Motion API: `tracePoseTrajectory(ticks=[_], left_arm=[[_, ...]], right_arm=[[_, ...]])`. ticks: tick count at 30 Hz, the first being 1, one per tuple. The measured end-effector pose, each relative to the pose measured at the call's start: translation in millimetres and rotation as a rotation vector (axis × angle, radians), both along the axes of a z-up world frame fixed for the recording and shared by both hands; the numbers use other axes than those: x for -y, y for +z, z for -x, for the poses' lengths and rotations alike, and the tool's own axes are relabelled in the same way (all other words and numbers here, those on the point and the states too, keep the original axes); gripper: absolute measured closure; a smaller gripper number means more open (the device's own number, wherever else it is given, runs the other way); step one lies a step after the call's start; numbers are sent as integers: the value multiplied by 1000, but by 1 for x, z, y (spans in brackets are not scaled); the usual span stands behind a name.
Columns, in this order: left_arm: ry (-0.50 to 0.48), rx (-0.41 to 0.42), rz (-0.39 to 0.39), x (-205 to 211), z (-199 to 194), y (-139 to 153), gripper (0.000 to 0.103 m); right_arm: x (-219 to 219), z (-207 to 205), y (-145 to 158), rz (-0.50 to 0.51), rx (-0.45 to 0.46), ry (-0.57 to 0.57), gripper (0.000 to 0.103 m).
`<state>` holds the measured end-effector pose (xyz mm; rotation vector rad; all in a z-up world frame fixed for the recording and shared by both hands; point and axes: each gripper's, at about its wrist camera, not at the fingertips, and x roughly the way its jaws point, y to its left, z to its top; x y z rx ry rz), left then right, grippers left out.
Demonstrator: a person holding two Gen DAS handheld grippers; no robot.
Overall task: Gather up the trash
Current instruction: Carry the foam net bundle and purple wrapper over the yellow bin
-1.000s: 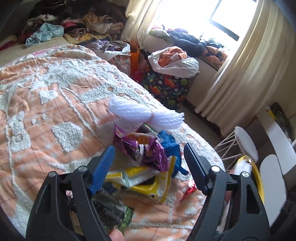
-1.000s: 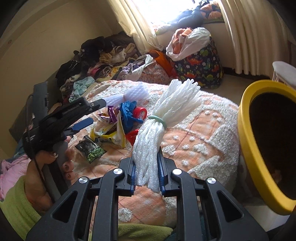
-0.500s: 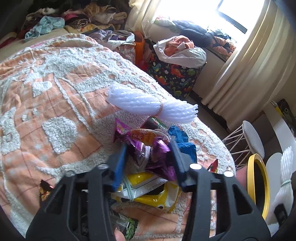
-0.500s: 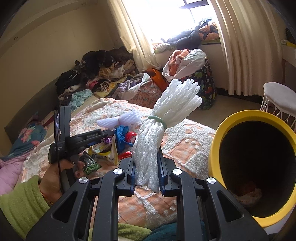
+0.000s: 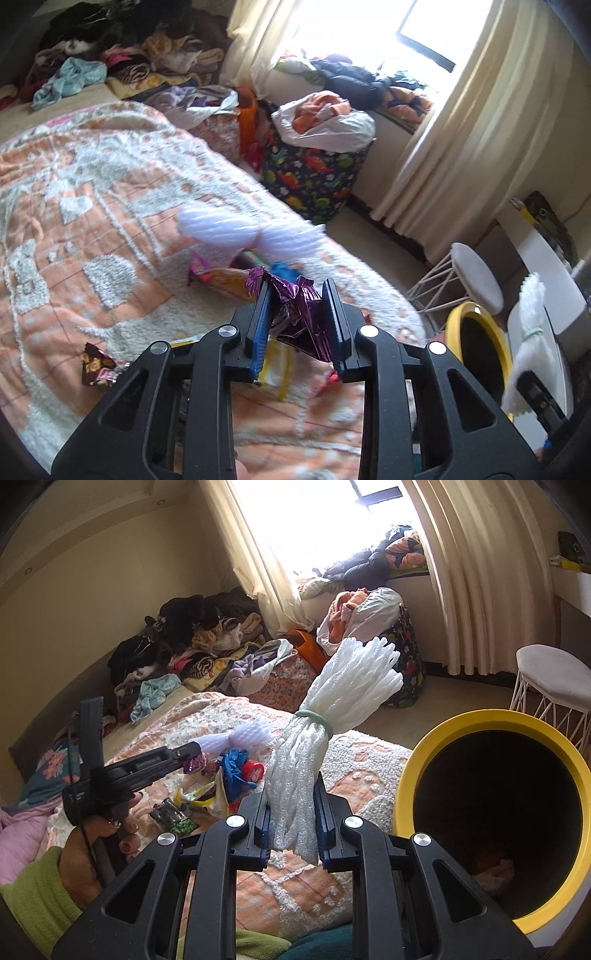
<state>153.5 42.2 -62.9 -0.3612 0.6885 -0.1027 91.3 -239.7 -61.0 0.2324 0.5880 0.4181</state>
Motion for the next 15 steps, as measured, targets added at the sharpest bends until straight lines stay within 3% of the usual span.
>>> tracePoseTrajectory(ticks=[15], left_arm=[[-136, 31, -15, 59, 3, 17, 82]], right_arm=[[43, -2, 5, -19, 22, -123, 85]])
